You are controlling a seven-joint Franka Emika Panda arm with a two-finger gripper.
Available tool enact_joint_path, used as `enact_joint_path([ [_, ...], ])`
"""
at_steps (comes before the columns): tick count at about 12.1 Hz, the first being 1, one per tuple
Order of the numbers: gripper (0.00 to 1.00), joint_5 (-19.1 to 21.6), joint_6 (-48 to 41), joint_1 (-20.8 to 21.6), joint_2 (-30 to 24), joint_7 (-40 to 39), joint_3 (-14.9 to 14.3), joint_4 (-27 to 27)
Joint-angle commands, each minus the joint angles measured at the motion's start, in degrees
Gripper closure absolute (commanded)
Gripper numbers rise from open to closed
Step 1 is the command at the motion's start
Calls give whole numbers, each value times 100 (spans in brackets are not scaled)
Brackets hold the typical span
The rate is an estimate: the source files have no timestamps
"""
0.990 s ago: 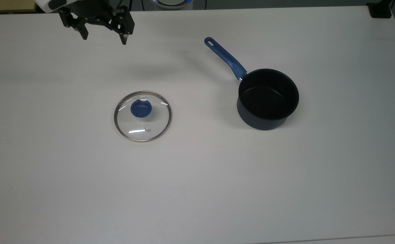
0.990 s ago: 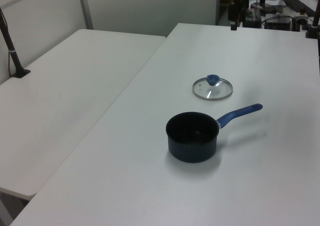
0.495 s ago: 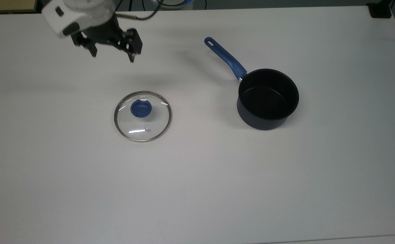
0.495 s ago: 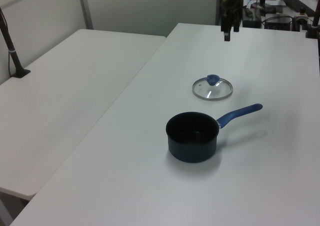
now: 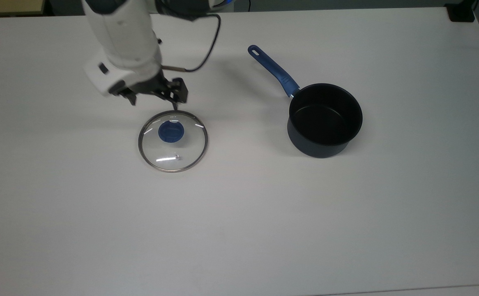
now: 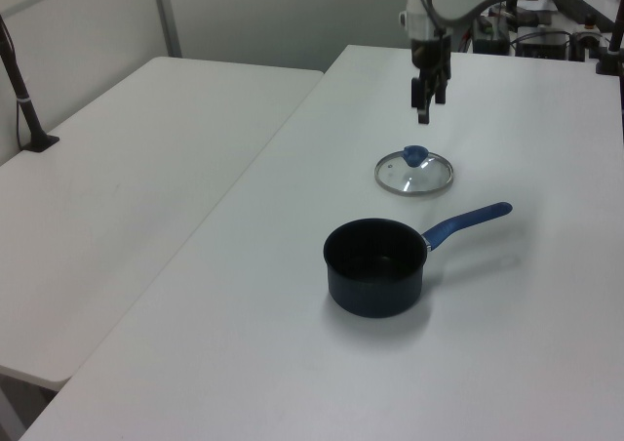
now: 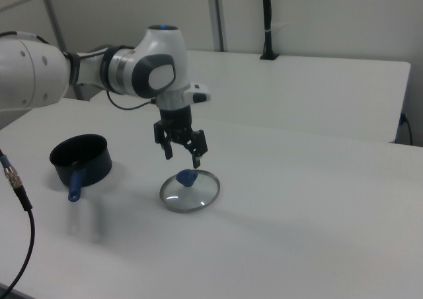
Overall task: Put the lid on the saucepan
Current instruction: 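Lower the open gripper onto the blue knob of the glass lid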
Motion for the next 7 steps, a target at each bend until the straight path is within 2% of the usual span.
enact_joint_path([
  [1, 1, -257, 596, 205, 167, 59, 44, -370],
  [7, 6, -257, 1169, 293, 608, 147, 44, -344],
])
